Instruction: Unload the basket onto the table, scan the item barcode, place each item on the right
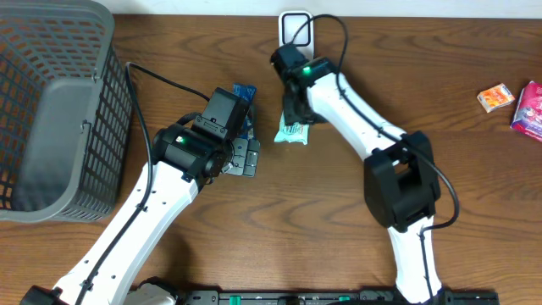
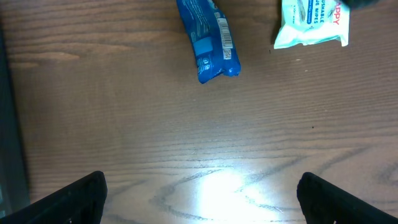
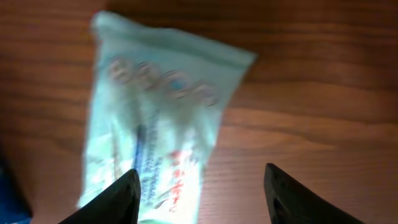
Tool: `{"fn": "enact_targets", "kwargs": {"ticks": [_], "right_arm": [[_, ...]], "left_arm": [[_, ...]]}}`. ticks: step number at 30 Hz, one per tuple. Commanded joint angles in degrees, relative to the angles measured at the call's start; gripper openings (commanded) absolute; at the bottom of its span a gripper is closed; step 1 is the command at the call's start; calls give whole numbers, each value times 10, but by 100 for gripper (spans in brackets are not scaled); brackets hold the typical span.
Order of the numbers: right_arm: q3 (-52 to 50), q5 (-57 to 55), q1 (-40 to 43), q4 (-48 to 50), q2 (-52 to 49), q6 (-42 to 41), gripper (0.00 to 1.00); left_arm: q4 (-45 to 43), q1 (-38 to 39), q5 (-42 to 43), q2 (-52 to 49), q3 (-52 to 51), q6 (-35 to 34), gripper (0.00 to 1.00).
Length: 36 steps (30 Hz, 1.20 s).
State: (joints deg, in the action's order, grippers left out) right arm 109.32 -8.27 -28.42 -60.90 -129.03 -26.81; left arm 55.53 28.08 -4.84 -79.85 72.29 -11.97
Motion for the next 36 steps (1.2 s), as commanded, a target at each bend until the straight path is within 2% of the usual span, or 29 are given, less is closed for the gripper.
{"fn": "enact_targets", "kwargs": {"ticks": [1,6,15,19,23,24,25,28,30,34,36], "right_arm": [[-4,110,50,0,-1,26,57],[-4,225,65,11,-16,52,63],[-17,228,64,40,-57,37,65],[-32,228,64,60,-64,35,50],[-41,228,59,90,-64,46,22],[-41,227,57,94,-63,53,12],[-38,225,57,95,-63,52,8],[-20,209,58,82,-63,61,1],[3,178,59,56,-62,70,1],[78,-12,53,-35,-62,71,1],[115,-162,37,-88,-62,51,1]], "left_arm": [[1,-1,-3,-2,0,1,98],[1,-1,-3,-2,0,1,98],[1,-1,-3,-2,0,1,98],[2,-1,-3,-2,0,1,98],[1,-1,-3,-2,0,1,98],[1,-1,-3,-2,0,1,98],[1,-1,-3,-2,0,1,98],[1,-1,-3,-2,0,1,98],[2,-1,-3,-2,0,1,98],[1,-1,-3,-2,0,1,98],[2,-1,-3,-2,0,1,98]]}}
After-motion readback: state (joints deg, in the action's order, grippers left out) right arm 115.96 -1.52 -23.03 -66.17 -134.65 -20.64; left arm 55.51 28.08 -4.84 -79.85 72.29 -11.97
